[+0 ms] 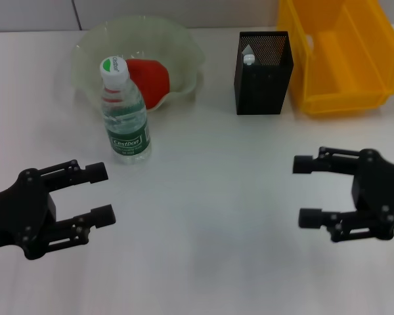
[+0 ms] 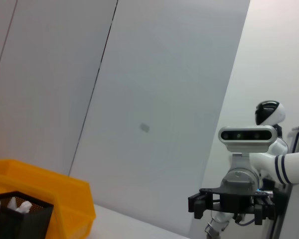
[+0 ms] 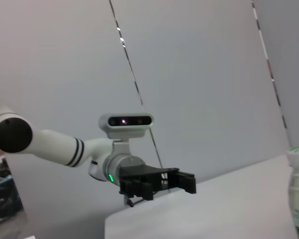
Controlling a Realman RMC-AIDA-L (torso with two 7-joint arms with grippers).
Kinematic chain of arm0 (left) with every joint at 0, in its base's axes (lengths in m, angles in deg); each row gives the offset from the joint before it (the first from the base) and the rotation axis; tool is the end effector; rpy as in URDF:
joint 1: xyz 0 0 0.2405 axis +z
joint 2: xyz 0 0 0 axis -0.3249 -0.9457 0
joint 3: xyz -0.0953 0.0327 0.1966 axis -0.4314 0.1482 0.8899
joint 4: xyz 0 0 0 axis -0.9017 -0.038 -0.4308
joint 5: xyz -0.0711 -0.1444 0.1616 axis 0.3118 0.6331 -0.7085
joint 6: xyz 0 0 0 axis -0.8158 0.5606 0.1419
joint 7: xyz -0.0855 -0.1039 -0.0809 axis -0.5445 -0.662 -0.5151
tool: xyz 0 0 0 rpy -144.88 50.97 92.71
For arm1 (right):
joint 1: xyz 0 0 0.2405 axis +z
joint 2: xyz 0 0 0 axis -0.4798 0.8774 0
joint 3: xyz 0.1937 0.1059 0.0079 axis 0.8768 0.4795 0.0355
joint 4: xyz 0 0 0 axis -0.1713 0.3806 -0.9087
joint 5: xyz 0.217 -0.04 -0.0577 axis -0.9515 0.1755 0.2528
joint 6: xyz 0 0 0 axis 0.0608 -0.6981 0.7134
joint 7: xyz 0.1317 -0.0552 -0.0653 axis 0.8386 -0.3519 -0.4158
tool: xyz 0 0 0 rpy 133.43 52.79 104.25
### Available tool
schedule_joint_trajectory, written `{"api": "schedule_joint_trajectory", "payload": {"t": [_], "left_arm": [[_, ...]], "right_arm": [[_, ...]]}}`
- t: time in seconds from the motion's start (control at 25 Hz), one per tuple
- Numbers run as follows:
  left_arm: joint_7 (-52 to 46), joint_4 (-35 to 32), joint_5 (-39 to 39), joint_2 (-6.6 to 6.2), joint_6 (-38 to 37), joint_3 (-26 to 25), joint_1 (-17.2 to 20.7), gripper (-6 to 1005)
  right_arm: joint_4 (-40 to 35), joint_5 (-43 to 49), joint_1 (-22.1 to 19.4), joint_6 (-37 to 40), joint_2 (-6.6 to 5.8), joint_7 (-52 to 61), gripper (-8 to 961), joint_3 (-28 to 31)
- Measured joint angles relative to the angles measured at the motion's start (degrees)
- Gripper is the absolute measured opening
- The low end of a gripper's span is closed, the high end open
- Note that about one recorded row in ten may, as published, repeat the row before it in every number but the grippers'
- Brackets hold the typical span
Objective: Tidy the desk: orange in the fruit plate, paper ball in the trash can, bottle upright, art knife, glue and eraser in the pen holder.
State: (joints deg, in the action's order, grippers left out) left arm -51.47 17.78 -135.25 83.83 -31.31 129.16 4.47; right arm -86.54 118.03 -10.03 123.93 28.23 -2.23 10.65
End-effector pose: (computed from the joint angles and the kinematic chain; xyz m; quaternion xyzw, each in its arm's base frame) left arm -0.2683 0.2364 0.0380 -0.9038 -0.1720 -0.3866 0.0644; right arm 0.2244 0.2640 0.0329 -0.9293 0.1439 0.3400 0.0074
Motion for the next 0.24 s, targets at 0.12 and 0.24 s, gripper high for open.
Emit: {"api": "schedule_joint_trajectory", "payload": {"t": [0.12,0.24], "left_arm": [[-0.1,-0.2,-0.6,-0.25,-0.2,-0.1,0.2,703],[-0.3,-0.2,-0.9,-0.33,-0.3,-0.2,0.2,703]], "right_arm": [[1.3,0.2,0.3,-0.1,0.95,-1.0,838,-0.3],[1.3,0.5,0.5,-0.1,1.28,-1.1,838,-0.3]]}}
